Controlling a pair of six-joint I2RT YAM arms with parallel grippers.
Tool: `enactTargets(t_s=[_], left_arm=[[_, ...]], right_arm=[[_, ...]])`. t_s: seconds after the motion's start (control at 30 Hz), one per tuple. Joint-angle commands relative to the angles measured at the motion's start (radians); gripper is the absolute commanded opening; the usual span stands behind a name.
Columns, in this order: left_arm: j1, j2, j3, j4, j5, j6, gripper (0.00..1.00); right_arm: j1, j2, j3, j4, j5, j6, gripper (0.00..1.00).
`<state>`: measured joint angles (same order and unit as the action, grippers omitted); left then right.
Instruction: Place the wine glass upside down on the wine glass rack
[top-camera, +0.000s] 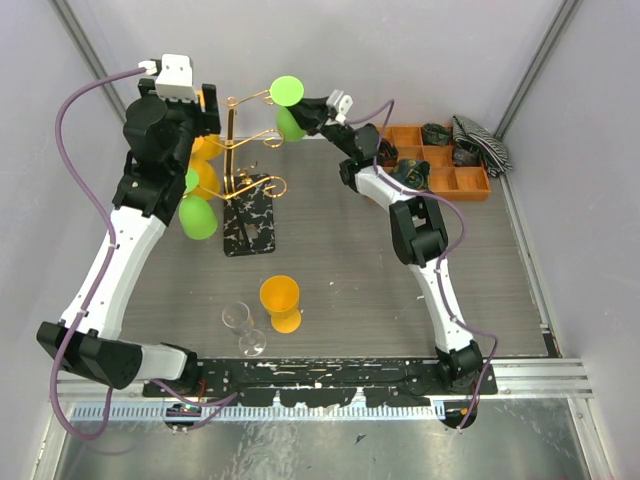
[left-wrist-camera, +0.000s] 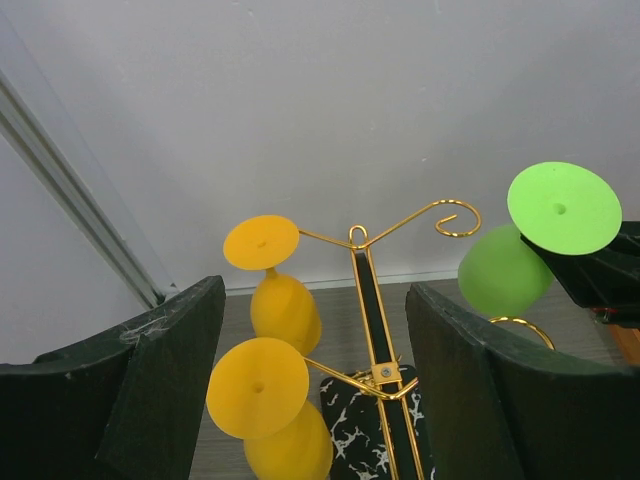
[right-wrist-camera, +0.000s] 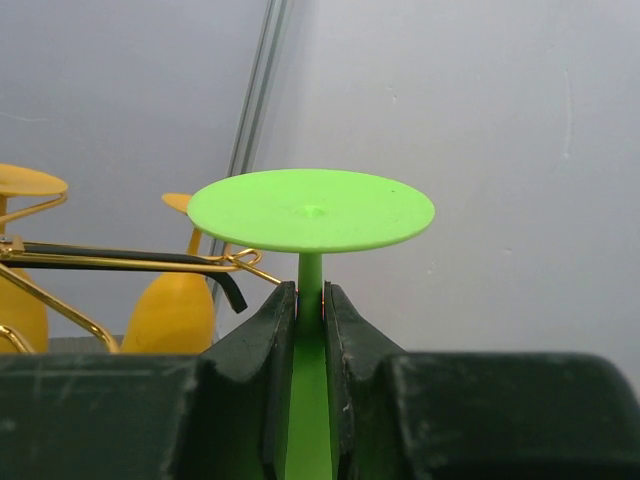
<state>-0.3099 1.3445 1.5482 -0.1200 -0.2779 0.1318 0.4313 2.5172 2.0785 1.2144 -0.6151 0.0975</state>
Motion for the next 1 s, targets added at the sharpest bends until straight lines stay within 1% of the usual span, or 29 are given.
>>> enactTargets(t_s=[0.0, 0.1, 0.33, 0.6, 0.97], left_arm=[[0.010, 0.005, -0.007, 0.010, 0.009, -0.012, 0.79], [0.013, 0.007, -0.007, 0.006, 0.009, -0.013, 0.79], [0.020, 0.007, -0.006, 0.004, 0.012, -0.018, 0.79], [0.033, 0.018, -0.005, 0.002, 0.024, -0.033, 0.79], [0.044, 0.016, -0.010, -0.001, 0.034, -0.042, 0.79]], right_arm=[[0.014, 0.041, 0.105, -0.024, 0.007, -0.039, 0.01], [0.020, 0.060, 0.127, -0.044, 0.016, -0.047, 0.01], [0.032, 0.075, 0.123, -0.089, 0.052, -0.080, 0.00], [0.052, 0.116, 0.187, -0.149, 0.146, -0.107, 0.01], [0.076, 0.151, 0.223, -0.152, 0.240, -0.123, 0.01]])
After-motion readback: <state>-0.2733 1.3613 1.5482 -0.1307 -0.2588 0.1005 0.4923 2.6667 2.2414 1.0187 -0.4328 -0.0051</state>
